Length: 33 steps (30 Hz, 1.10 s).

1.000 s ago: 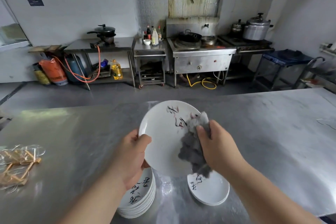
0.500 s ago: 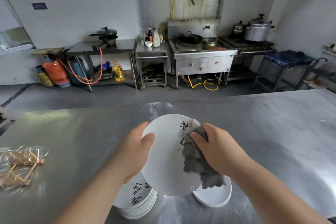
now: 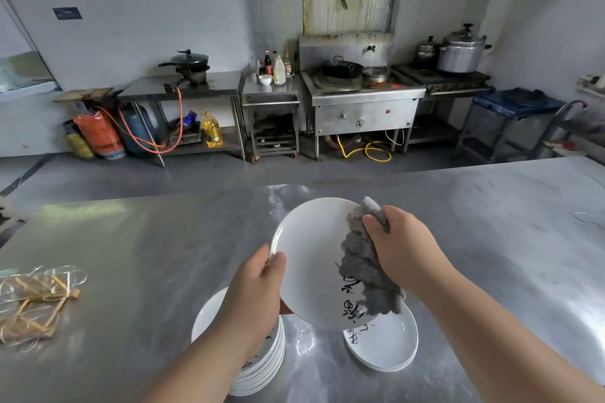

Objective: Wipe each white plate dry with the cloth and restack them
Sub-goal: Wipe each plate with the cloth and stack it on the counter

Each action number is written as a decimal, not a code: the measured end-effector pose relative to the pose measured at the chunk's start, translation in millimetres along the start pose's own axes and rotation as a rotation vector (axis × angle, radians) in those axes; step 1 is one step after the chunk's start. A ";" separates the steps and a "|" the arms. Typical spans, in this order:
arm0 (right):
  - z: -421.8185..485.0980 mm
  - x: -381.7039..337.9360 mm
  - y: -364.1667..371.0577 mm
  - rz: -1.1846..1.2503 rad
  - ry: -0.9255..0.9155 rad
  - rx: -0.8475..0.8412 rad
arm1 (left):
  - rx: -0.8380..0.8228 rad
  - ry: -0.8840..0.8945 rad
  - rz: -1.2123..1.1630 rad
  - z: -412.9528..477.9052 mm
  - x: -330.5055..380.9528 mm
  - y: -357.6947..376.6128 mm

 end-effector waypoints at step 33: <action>-2.3 -11.3 -10.8 0.083 -0.045 0.083 | -0.075 -0.014 0.041 10.2 17.1 6.5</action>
Point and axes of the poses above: each hand's wrist, its own z-axis towards the middle knuckle, its own y-axis out of the palm, x = y × z, the point moved 9 cm from there along z, towards the middle knuckle, and after that the axes turned 8 degrees about -y, right-handed, at the moved point
